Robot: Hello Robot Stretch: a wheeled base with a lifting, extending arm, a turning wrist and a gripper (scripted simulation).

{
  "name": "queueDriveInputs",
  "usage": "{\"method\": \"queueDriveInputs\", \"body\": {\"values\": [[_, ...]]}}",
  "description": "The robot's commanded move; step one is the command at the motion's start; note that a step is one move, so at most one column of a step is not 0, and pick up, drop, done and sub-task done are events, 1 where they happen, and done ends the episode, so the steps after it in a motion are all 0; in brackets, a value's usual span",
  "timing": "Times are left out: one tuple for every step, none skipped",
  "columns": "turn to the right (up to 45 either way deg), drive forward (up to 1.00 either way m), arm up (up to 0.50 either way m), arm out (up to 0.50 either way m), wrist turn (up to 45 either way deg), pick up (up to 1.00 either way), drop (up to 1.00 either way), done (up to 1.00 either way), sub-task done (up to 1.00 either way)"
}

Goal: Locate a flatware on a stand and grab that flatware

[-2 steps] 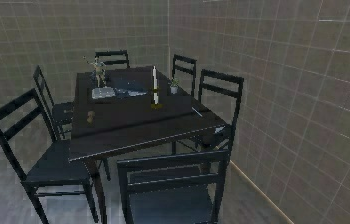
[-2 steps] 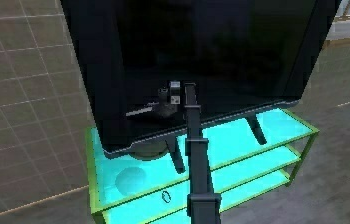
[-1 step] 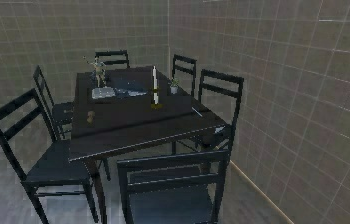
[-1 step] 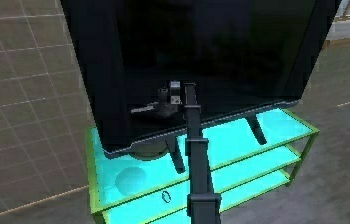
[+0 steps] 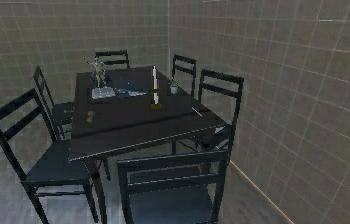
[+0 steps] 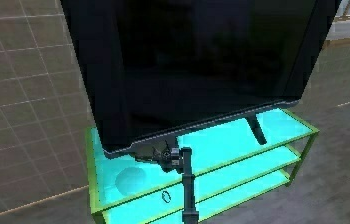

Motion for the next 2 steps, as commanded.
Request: {"method": "queueDriveInputs", "body": {"values": [[0.0, 0.00, 0.00, 0.00, 0.0, 1.00, 0.00, 0.00, 0.00], [0.0, 0.00, 0.10, 0.00, 0.0, 0.00, 0.00, 0.00, 0.00]]}}
